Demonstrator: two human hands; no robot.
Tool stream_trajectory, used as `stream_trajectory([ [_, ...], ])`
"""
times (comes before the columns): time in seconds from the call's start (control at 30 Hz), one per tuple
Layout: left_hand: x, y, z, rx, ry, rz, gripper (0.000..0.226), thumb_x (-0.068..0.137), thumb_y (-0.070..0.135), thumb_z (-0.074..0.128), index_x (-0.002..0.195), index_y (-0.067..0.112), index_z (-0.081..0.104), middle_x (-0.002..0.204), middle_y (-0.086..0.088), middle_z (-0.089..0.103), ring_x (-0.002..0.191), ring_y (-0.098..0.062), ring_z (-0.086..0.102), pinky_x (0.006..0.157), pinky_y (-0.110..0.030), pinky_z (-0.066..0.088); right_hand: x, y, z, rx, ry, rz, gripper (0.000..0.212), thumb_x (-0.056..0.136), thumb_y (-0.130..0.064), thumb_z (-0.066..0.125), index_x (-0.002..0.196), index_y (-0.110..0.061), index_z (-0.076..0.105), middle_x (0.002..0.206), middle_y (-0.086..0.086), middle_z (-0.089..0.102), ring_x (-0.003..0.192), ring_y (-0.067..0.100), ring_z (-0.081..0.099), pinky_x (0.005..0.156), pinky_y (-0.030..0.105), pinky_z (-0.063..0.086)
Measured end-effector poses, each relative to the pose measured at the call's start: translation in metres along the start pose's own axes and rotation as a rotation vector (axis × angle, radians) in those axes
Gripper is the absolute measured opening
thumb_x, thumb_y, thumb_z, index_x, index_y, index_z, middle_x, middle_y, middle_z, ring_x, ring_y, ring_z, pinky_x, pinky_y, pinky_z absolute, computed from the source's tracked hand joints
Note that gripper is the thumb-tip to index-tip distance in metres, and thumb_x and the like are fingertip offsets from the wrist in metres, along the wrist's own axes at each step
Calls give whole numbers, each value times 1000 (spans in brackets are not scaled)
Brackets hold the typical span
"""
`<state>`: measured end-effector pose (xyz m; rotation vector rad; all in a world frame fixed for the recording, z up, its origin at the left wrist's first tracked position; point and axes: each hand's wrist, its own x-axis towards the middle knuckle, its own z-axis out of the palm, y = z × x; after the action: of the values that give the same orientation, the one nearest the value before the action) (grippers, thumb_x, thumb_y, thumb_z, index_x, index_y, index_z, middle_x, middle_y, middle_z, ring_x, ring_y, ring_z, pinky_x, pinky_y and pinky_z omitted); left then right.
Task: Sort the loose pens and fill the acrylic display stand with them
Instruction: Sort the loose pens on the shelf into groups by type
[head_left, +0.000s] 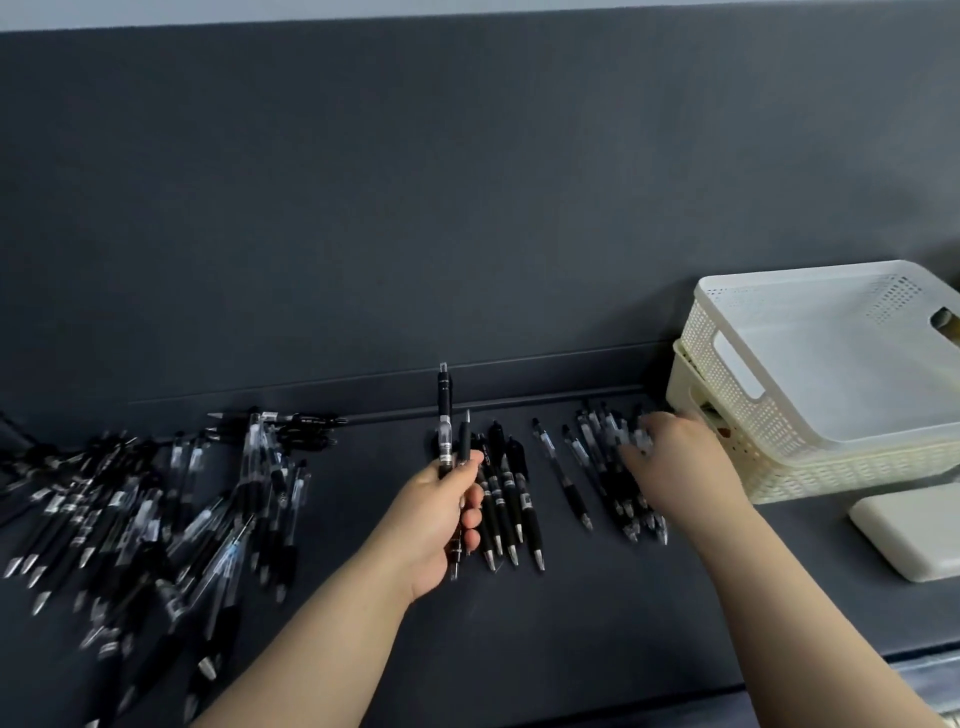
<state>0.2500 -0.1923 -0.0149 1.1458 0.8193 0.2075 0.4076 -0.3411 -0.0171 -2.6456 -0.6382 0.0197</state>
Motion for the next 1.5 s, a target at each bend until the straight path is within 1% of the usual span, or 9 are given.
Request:
stream_trajectory([
  [0.1,-2,-1,0,-12,-92,-4,21,97,15,48,111,11,63,67,0,49,52,-10,42,48,-22,35,-15,-30,-5,210,18,-171,25,88,-24,58,102,-6,68,92,9,60,91,26,59,78,29,41],
  [0.23,-13,-1,5,33,-259,-37,19,97,13,47,103,6,63,67,-1,54,55,-11,48,50,-23,40,-28,-63,10,653,-396,-219,22,89,-32,58,83,-13,68,72,7,70,70,26,63,75,38,52],
  [0.4,-13,1,-10,60,100,94,21,97,14,48,113,12,61,107,-3,66,98,-15,59,93,-32,46,-21,-70,11,1166,-203,-138,16,89,-5,58,78,-17,62,59,0,55,48,4,47,51,15,41],
  [0.53,-2,-6,-29,383,290,156,32,97,19,48,128,14,50,121,1,54,113,-15,49,94,-29,39,-22,-63,19,658,22,-540,22,80,-2,66,90,-21,71,86,-8,60,76,2,58,73,5,41],
  [0.67,6,-19,-31,696,382,130,75,94,19,47,151,13,-1,159,-3,3,145,-23,7,117,-39,13,-31,-53,41,128,-330,-734,44,81,1,48,115,-22,66,127,0,51,111,18,56,96,24,44],
  [0.9,9,-23,-20,1117,204,91,77,96,28,43,150,15,-10,159,-2,-10,146,-20,-10,116,-42,-6,-18,-43,41,-75,-154,-495,47,84,-5,44,128,-20,53,127,-1,52,120,24,40,97,35,42],
  [1.2,10,-19,-14,1022,25,161,71,97,25,41,151,14,-4,159,1,-14,146,-18,-10,116,-33,2,-14,-49,37,-298,-203,-162,24,86,1,40,103,-1,57,120,13,41,115,32,40,79,33,42],
  [1.37,8,-14,-30,1016,-43,192,66,98,21,39,151,13,3,160,1,-4,146,-19,-4,117,-33,9,-29,-77,55,-51,-269,-152,30,95,-30,43,100,-3,57,108,15,50,99,33,55,81,33,45],
  [1.5,2,-8,-53,990,-157,188,65,99,20,37,152,17,0,160,4,-5,146,-15,-1,116,-30,7,-43,-104,65,-117,-314,-119,33,96,-34,42,112,-6,49,116,13,42,109,32,49,87,34,42],
])
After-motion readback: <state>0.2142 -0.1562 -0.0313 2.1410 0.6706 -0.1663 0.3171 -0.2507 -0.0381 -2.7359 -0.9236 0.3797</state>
